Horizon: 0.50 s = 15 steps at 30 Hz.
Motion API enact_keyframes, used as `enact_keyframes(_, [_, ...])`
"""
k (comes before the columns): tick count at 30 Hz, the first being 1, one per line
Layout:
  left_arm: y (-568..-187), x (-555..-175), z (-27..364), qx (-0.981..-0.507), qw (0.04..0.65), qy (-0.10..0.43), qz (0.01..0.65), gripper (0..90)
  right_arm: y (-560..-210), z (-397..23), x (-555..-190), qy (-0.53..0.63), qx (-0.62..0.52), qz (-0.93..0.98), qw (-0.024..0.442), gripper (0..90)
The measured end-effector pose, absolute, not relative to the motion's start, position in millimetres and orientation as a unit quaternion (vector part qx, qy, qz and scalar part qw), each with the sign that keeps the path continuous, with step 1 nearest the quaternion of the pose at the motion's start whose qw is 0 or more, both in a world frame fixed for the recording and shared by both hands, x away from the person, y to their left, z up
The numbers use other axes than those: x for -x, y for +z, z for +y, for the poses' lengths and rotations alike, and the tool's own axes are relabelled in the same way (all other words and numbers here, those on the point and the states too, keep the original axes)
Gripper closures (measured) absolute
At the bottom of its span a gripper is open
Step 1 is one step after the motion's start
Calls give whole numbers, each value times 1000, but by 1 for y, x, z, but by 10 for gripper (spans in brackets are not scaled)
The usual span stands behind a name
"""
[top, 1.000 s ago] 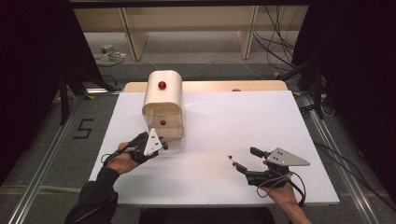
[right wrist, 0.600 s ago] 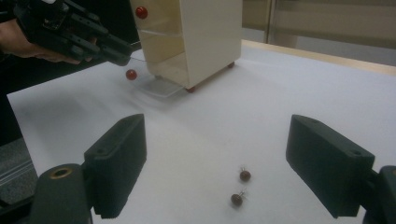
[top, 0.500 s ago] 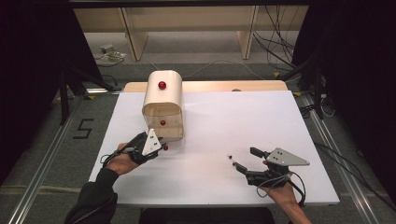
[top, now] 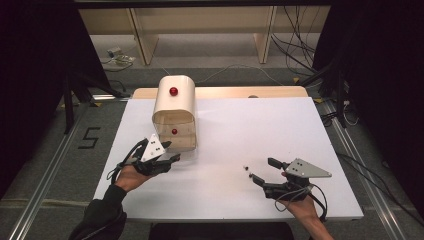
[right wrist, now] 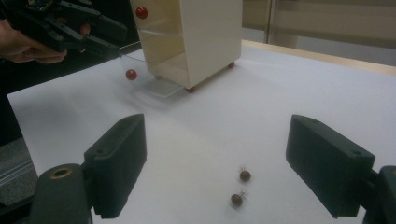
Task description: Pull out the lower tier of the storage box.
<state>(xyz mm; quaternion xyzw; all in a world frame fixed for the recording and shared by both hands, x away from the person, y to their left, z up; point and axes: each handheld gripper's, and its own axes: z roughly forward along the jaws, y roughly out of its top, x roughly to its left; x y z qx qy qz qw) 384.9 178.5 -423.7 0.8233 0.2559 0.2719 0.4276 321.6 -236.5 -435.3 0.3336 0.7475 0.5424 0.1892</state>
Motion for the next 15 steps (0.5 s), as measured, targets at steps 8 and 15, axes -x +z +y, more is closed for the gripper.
enact_keyframes(8, [-421, -380, 183, -784, 490, 223, 307, 346, -435, -237, -322, 542, -334, 747, 189, 209])
enact_keyframes(15, [-419, -373, 184, -745, 538, 190, 345, 287, -436, -237, -322, 543, -334, 747, 186, 209])
